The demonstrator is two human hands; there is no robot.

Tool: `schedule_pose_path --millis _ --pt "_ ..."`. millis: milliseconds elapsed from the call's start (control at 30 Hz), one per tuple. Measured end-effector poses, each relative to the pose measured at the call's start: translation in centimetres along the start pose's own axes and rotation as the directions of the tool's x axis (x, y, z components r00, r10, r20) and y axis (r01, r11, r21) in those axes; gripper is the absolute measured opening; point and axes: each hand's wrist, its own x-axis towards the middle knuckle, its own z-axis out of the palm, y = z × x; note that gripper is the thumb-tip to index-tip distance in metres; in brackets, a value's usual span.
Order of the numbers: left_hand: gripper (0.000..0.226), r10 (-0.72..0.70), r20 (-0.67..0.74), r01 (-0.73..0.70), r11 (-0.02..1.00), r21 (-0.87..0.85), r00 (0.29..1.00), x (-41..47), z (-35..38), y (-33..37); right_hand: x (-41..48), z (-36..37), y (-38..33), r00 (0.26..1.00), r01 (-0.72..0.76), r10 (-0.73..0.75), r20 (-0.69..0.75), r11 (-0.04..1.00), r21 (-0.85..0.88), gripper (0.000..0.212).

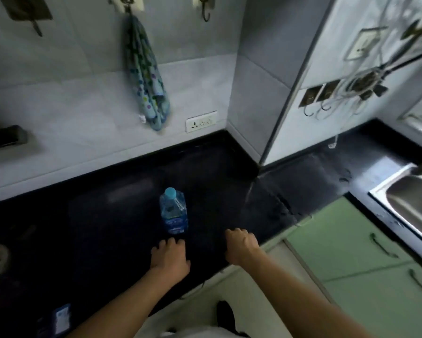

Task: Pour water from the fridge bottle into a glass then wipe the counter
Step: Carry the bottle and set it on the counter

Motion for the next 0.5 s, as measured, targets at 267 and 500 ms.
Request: schedule_pose_path --millis 267,500 --pt "0.054 0.237 0.058 -0.243 0.956 0.166 0.970 -1.6 -2.2 4.1 -7.4 1.7 2.2 0.966 -0.252 0.258 -0.016 0.954 0.163 0.033" --pt "0.046 0.407 0.110 -0.421 0.859 0.293 0.907 -4.7 -2.4 12.8 -16.3 4.4 9.5 0.863 -0.483 0.506 -0.013 0.831 0.275 0.029"
